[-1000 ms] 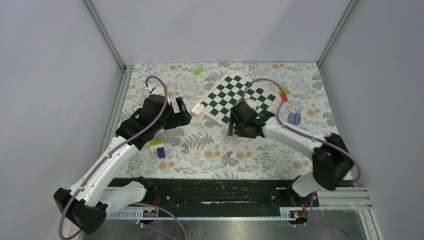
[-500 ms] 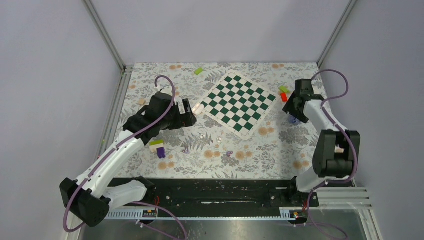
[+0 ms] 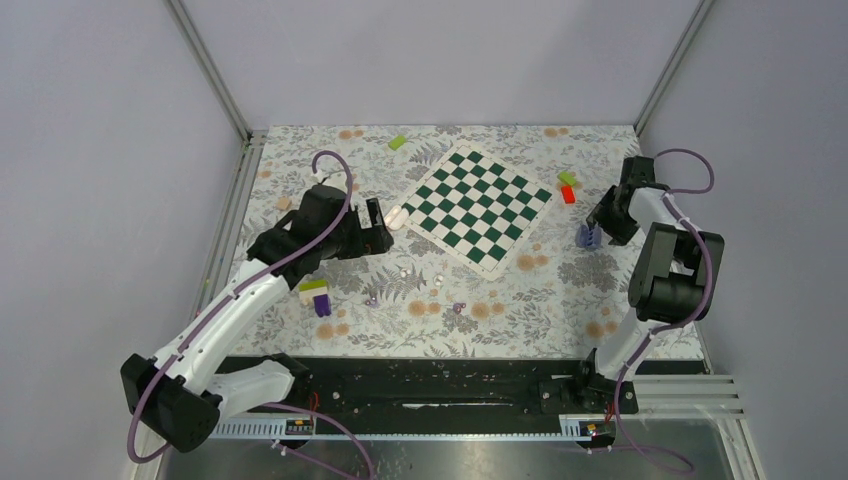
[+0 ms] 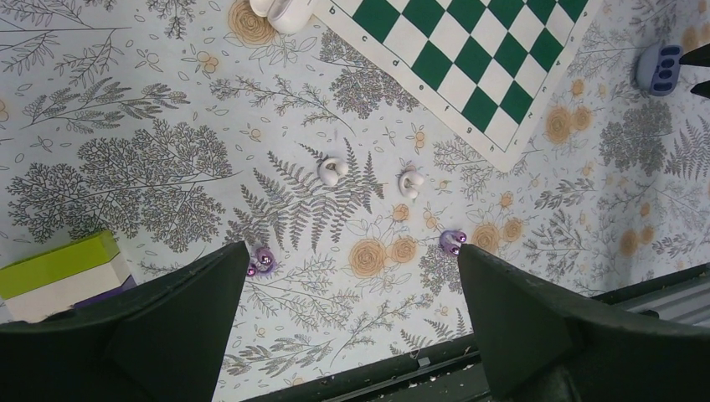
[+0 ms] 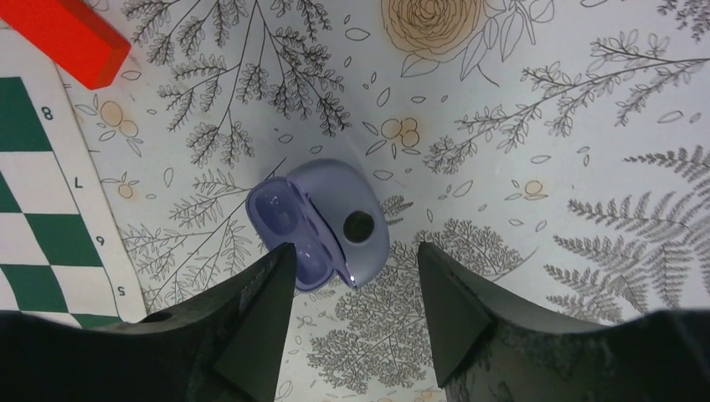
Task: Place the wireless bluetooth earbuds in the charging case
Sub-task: Move the charging case to the center of the board.
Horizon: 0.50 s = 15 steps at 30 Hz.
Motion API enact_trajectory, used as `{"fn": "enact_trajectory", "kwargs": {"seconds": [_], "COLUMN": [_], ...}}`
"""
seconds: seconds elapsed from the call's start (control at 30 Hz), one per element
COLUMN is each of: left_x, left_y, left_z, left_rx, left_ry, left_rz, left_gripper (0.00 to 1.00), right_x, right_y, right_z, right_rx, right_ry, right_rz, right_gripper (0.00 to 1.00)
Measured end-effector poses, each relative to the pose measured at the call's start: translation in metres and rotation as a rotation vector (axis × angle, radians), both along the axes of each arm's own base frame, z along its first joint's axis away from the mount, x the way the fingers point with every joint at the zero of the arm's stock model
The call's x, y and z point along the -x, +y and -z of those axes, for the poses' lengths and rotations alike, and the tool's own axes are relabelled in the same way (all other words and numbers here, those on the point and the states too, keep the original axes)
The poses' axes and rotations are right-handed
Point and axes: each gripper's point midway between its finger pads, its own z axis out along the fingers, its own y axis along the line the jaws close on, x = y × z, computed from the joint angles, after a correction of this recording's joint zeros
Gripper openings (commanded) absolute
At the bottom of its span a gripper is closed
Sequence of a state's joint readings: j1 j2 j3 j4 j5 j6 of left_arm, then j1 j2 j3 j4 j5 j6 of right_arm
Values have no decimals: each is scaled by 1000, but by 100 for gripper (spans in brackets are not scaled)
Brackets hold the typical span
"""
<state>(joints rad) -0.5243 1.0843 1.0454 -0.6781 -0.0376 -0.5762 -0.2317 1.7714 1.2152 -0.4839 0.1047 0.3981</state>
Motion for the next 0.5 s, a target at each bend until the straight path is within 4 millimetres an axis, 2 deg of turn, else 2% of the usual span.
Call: {"fn": "enact_trajectory", "kwargs": {"seconds": [0.3,0.5], "left_x": [-3,-3], "left_y": [-2,-2], "left_z": [10,10], "left_rx": [-17,-19], "left_ry": [30,30], "left_rz": [1,3], "left_gripper": [99,99], "right_x": [-4,-8], "right_y": [10,16], "right_z": [22,24], "right_rx": [-108,-149], "right_ry": [35,32], "right_rz": [-29,-44], "right_gripper": [51,34]}}
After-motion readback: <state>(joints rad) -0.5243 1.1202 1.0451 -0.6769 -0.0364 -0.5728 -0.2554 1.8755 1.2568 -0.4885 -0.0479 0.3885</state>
